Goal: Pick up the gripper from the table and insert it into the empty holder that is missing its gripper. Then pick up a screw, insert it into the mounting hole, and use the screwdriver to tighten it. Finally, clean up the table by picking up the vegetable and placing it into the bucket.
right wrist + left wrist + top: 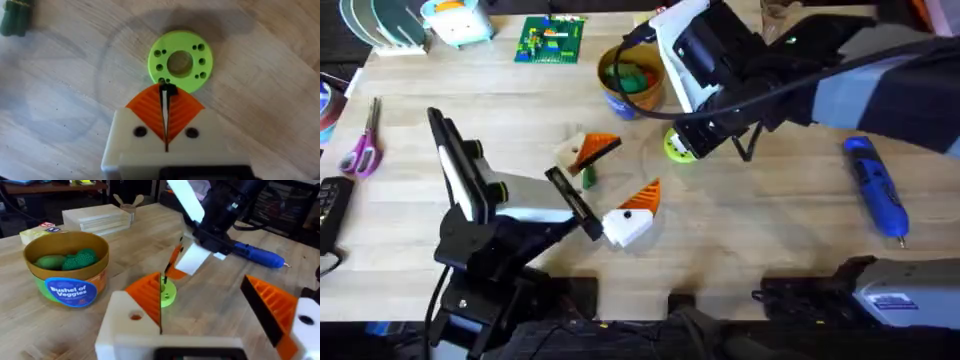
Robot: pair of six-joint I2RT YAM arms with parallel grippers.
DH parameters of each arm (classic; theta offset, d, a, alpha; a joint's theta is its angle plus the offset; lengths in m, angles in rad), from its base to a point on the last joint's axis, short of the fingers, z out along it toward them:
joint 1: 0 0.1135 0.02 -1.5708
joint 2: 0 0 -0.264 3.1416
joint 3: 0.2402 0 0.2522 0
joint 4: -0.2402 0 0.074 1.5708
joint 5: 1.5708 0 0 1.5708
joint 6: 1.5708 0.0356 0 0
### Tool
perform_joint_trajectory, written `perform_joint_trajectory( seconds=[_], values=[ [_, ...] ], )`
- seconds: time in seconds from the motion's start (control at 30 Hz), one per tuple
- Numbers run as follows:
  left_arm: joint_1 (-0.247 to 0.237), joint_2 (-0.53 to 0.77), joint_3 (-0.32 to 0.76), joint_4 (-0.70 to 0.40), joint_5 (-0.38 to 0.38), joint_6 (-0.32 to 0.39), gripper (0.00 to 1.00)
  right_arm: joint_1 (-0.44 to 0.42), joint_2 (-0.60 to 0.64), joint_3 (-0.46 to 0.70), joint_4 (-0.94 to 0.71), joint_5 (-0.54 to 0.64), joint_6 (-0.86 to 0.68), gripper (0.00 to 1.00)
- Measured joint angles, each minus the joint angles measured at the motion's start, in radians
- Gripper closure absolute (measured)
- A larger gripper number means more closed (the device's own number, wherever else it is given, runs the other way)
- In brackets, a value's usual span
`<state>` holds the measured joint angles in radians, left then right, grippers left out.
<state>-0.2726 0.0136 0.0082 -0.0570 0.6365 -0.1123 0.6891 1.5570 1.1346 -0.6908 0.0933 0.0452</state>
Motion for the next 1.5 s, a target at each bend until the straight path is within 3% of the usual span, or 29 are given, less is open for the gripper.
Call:
perform_joint_trajectory(
  seconds=[0.3, 0.57, 0.9, 1.17, 1.5],
  values=[
    [0.000, 0.000, 0.000, 0.000, 0.000, 0.000, 0.007, 0.000, -0.018, 0.165, -0.173, -0.011, 0.000, 0.995],
    [0.000, 0.000, 0.000, 0.000, 0.007, 0.000, 0.008, 0.009, -0.019, 0.395, -0.278, -0.125, -0.005, 0.995],
    [0.000, 0.000, 0.000, -0.002, 0.064, 0.000, 0.007, 0.154, 0.091, 0.651, -0.478, -0.159, -0.013, 0.995],
    [0.000, 0.000, 0.000, -0.006, 0.115, 0.001, 0.008, 0.269, 0.168, 0.689, -0.485, -0.167, -0.024, 0.995],
    [0.000, 0.000, 0.000, -0.010, 0.169, 0.041, 0.008, 0.289, 0.168, 0.699, -0.434, -0.231, -0.023, 0.995]
  ],
)
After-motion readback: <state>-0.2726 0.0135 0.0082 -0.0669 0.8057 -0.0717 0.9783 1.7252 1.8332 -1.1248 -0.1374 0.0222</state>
